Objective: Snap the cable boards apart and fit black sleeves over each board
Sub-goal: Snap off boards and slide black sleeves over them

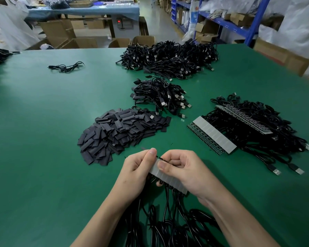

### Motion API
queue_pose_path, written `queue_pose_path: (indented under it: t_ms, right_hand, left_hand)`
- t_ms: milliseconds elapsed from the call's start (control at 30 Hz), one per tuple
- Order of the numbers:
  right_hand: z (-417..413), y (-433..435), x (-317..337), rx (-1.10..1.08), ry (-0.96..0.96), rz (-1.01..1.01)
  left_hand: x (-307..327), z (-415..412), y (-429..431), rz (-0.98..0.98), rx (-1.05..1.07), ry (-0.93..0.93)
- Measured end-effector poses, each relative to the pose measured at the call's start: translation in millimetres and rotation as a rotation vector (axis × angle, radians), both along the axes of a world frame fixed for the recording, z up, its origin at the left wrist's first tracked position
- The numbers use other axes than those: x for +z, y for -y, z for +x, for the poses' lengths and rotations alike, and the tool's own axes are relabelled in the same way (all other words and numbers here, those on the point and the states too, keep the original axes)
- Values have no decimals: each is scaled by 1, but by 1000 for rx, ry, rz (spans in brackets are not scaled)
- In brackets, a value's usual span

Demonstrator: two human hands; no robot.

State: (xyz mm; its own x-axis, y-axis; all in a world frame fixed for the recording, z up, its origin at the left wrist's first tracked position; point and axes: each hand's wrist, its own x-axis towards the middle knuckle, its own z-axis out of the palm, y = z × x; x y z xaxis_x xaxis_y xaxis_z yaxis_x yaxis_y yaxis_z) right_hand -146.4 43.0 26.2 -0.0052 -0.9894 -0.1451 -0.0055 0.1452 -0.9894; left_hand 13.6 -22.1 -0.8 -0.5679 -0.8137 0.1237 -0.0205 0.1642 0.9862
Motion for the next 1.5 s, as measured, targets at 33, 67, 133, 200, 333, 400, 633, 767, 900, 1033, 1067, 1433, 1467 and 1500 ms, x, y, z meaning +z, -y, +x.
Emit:
queue_pose_path:
  t_ms: [33,67,133,200,333,400,633,767,900,1033,1067,1433,1467,1500]
  right_hand:
    - [0,0,0,7,-2,2]
    - [-1,1,0,16,-3,5]
    - [-2,2,-1,31,0,6]
    - [-3,2,-2,34,-16,-5]
    - [-3,2,-1,40,-32,-10]
    - [-4,2,1,47,-12,-15]
    - [-2,1,3,37,24,-27]
    - [-2,2,1,34,28,-47]
    - [0,2,-2,44,53,-58]
    - [-1,2,-4,50,65,-70]
    - [-1,3,-4,54,65,-71]
    - [-7,6,-9,85,29,-43]
    - [-9,6,-10,75,-16,-40]
    - [-10,6,-11,58,-83,-37]
  left_hand:
    - [1,-1,-1,-8,14,8]
    - [2,-1,-1,-19,32,18]
    - [4,-1,-2,-44,66,34]
    - [6,-1,-2,-72,85,46]
    - [8,0,-3,-91,91,60]
    - [8,0,-4,-74,77,52]
    - [0,-2,-2,9,12,-1]
    - [-2,-1,-1,34,-5,-27]
    - [-3,-1,0,24,-10,-43]
    - [-2,-1,-1,58,-11,-71]
    - [-2,-1,-1,64,-12,-75]
    - [2,-4,0,-3,77,-36]
    - [2,-3,2,-33,113,-20]
    - [3,-1,5,-46,159,-18]
